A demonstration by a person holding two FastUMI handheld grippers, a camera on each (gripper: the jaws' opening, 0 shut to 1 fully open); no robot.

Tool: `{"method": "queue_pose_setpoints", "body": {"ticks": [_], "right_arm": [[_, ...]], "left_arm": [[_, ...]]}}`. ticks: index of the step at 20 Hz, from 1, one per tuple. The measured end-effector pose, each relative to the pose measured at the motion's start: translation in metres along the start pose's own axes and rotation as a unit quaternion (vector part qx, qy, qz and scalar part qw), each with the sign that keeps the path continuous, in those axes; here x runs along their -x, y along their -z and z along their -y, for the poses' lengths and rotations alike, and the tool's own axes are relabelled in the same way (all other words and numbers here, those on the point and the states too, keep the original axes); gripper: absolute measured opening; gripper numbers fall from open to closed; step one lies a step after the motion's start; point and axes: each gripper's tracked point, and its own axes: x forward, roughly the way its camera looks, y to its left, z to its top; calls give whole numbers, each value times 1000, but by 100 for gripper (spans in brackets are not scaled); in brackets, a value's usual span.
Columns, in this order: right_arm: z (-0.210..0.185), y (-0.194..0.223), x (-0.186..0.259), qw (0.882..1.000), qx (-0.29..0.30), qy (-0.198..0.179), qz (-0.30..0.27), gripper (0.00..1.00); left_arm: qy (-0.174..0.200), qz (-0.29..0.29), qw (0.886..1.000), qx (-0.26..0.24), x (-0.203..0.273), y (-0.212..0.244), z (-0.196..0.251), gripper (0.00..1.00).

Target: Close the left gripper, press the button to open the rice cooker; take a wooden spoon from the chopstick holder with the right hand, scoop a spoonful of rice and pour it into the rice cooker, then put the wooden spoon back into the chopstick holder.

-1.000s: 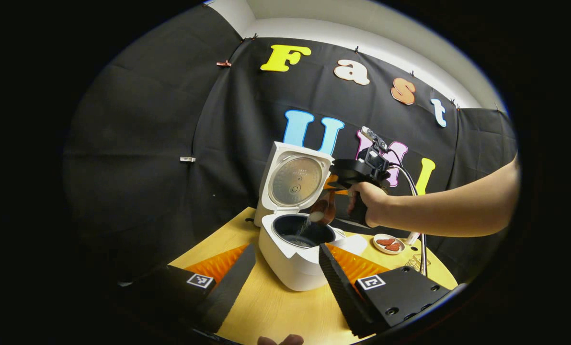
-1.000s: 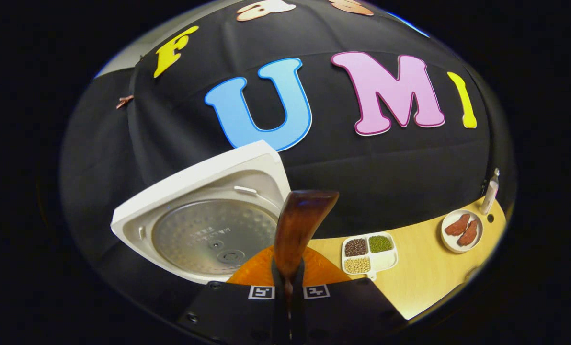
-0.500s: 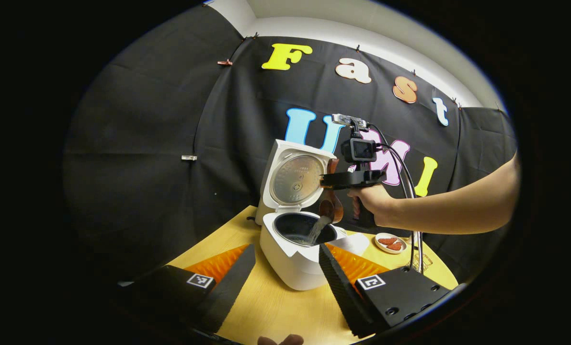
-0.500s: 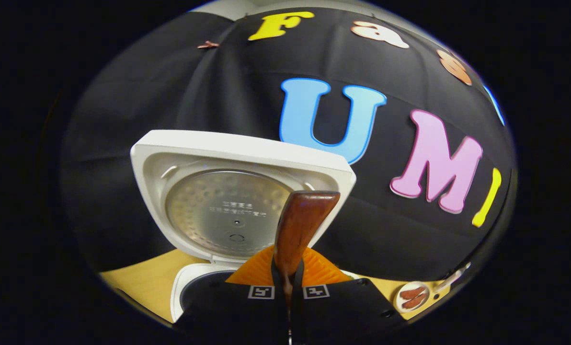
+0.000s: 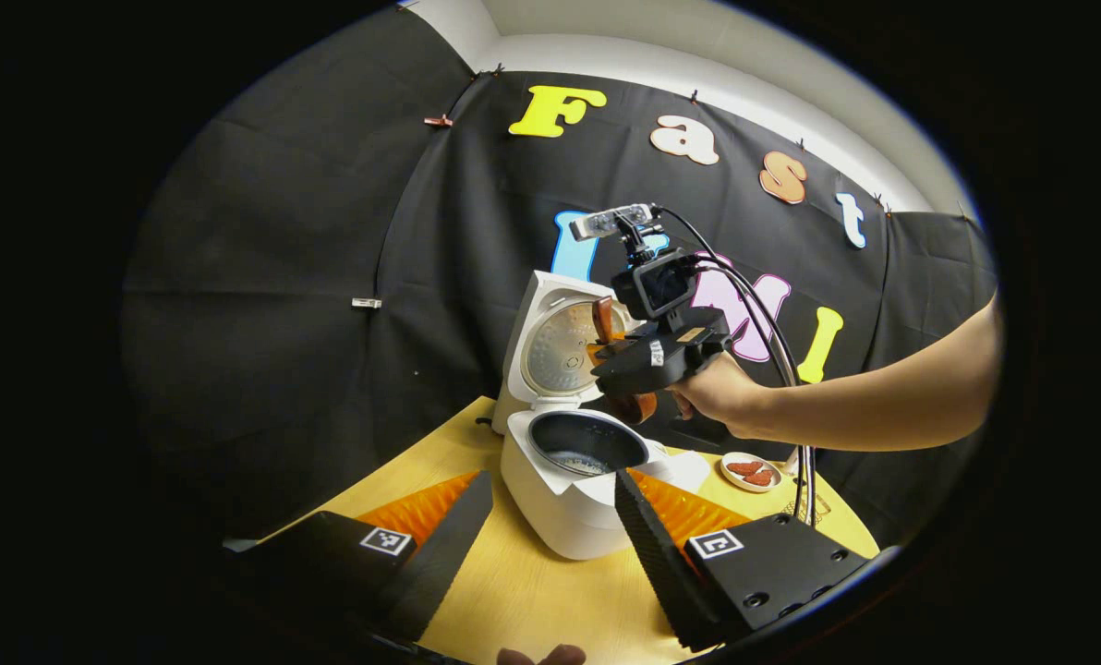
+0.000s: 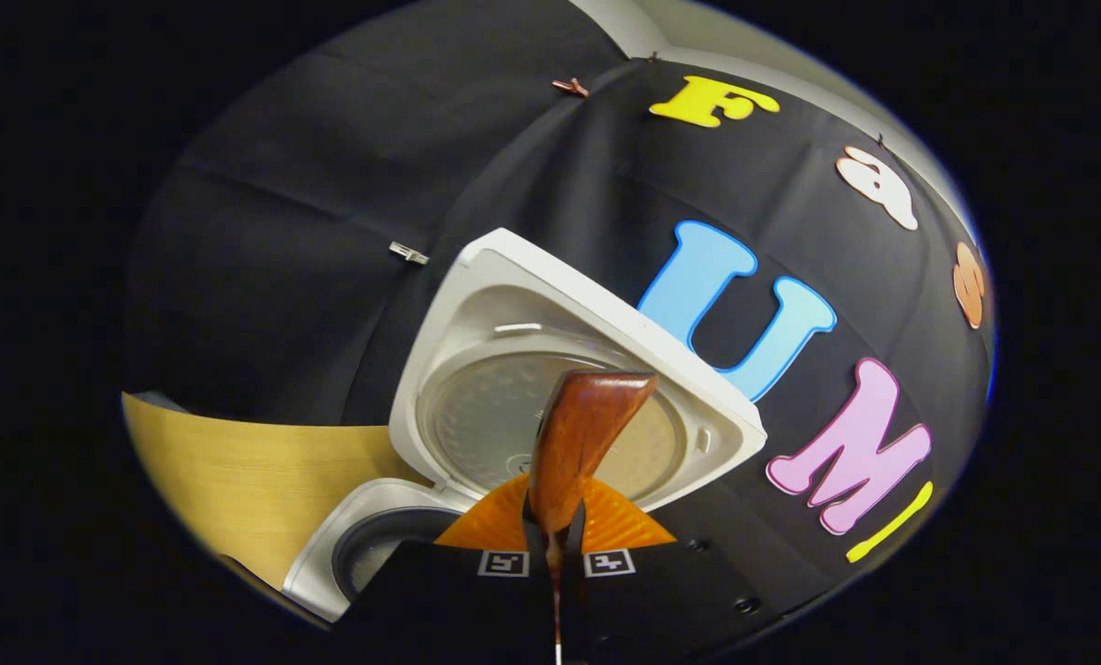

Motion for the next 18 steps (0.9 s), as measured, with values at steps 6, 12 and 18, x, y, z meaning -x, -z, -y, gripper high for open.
{"method": "queue_pose_setpoints", "body": {"ticks": [6,12,18], "right_arm": [[14,9,1,993,-113,14,-14,7],[51,30,20,929,-363,52,-41,7],[97,36,57,833,-547,79,-11,7]], "left_arm": [[-2,3,1000,0,5,-2,1,93],[2,7,1000,-9,9,-10,10,93],[16,13,1000,-22,15,-23,24,93]]}}
